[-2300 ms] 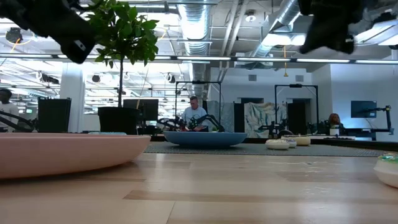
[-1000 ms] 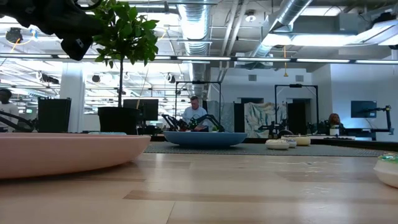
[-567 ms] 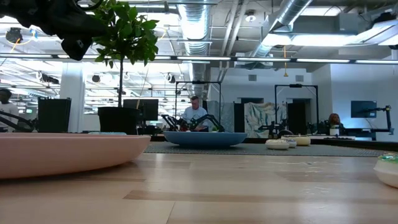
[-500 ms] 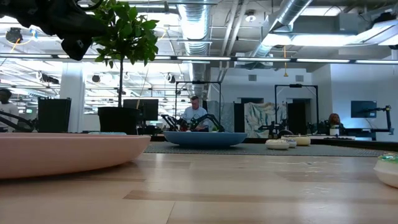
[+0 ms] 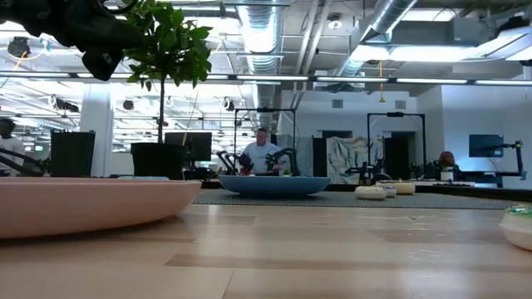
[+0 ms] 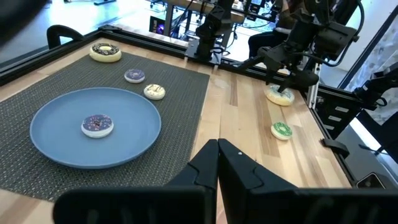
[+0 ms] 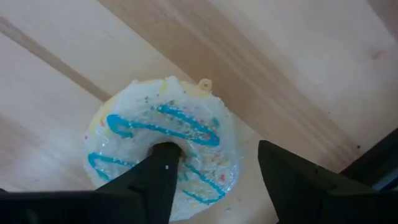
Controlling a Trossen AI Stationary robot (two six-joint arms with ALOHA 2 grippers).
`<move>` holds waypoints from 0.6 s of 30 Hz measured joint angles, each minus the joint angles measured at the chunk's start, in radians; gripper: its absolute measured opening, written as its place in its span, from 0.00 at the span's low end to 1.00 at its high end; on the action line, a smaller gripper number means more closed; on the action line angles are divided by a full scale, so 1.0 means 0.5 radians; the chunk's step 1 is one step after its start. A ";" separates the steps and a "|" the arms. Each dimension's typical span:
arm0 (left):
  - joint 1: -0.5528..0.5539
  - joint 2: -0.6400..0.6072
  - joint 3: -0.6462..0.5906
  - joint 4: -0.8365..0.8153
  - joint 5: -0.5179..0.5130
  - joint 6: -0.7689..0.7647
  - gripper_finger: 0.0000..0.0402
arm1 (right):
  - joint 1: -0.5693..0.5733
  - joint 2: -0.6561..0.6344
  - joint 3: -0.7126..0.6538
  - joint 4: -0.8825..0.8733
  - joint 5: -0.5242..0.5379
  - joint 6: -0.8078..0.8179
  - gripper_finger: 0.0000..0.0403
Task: Pick & Place donuts
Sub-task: Put the large white donut on the light orange plate
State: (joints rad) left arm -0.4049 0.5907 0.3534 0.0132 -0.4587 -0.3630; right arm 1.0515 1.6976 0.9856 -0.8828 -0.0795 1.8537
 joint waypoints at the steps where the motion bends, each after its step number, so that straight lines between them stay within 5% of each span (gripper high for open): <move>1: 0.000 0.000 0.000 0.000 -0.001 0.001 0.00 | 0.000 0.017 0.001 0.000 -0.001 -0.002 0.48; 18: -0.001 0.001 0.000 0.000 -0.001 0.009 0.00 | -0.053 -0.037 -0.002 0.082 0.022 0.062 0.36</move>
State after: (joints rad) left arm -0.4053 0.5911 0.3534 0.0132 -0.4591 -0.3584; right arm 1.0249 1.6789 0.9844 -0.8420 -0.0684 1.8845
